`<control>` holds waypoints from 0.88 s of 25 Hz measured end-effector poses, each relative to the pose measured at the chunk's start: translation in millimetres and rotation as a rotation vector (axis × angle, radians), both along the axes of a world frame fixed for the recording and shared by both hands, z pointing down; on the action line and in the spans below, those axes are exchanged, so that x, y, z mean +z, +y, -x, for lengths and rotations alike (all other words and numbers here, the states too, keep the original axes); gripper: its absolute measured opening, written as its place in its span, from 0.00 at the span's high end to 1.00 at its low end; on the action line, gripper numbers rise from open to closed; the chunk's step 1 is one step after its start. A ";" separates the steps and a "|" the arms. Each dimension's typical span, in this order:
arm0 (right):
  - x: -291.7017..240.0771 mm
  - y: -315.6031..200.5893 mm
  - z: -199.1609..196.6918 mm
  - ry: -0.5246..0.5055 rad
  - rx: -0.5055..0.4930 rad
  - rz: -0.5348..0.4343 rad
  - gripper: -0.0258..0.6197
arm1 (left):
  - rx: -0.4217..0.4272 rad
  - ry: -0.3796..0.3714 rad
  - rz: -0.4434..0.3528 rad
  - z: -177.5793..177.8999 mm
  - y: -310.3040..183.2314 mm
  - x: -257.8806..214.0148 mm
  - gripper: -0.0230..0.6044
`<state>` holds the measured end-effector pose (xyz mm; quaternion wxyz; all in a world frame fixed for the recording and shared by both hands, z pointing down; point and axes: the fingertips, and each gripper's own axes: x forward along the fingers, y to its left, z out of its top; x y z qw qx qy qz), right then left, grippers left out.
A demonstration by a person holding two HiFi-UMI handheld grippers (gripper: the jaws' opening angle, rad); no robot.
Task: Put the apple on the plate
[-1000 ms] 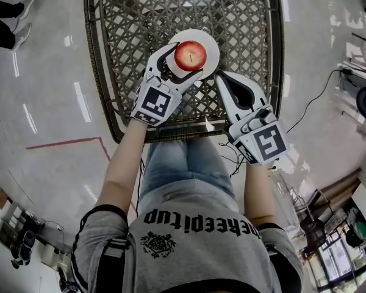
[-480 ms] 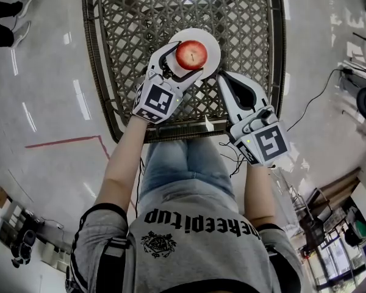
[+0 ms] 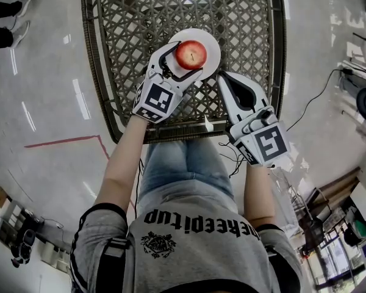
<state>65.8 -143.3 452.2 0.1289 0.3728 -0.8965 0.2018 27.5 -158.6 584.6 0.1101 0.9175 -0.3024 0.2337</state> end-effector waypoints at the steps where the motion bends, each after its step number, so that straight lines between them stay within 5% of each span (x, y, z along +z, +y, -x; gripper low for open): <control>1: 0.3 -0.3 -0.1 0.000 0.000 0.001 0.96 | -0.001 0.001 0.001 -0.1 -0.5 0.1 0.33; 22: -0.7 0.1 1.5 -0.007 -0.010 -0.003 0.96 | 0.016 0.008 0.019 1.9 1.7 0.5 0.33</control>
